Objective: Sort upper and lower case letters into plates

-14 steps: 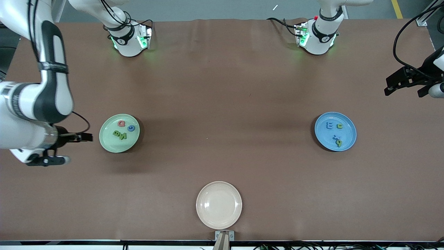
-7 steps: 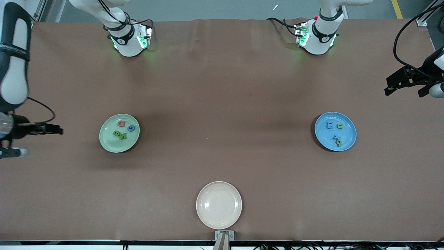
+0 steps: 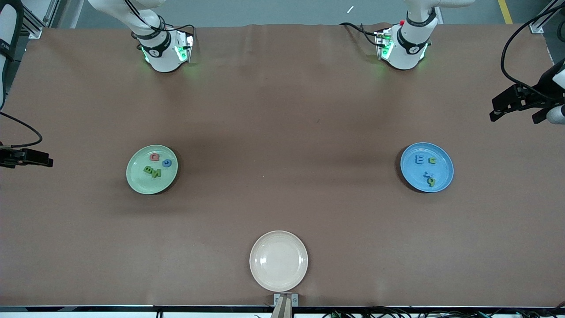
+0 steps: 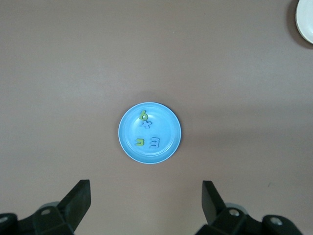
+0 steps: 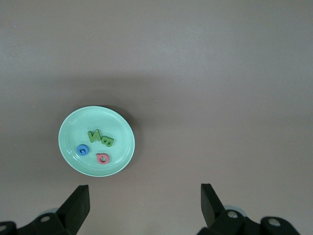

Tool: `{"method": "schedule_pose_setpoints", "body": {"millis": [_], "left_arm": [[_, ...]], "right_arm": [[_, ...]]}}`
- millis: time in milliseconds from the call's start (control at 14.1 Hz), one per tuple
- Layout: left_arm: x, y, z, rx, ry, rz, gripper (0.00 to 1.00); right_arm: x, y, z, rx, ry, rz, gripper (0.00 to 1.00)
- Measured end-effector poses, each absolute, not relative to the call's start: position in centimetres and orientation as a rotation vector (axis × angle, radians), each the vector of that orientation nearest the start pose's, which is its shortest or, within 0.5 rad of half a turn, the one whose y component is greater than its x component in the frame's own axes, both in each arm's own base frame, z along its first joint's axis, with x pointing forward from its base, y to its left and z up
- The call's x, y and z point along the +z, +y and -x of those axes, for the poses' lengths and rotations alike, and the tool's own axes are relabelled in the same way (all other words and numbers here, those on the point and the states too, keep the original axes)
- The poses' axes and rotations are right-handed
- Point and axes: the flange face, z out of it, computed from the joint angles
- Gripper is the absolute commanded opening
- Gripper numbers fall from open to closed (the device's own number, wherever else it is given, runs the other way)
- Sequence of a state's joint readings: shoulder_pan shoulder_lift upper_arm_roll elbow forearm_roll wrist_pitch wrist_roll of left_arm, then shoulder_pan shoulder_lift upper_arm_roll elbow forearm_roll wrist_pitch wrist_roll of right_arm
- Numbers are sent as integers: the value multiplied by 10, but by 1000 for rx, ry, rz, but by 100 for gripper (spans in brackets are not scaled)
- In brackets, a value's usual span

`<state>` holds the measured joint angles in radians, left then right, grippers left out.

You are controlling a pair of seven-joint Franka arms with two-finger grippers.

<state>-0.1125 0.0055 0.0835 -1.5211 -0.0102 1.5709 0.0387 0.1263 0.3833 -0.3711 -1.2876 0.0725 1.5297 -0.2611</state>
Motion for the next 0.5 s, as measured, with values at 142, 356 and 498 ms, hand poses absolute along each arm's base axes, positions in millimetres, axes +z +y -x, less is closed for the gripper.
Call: {"method": "schedule_pose_setpoints", "body": {"millis": [142,356,498], "left_arm": [[645,-17,-557,-70,107,3149,100],[645,-17,-557,-70,107,3149,100],[645,-17,-557,-70,107,3149,100]], "right_arm": [[533,-99,-646,204,-73,3166,100],[532,-88,-648,209,-100,3164,100],[531,-85,-648,214,-107,3164,100]]}}
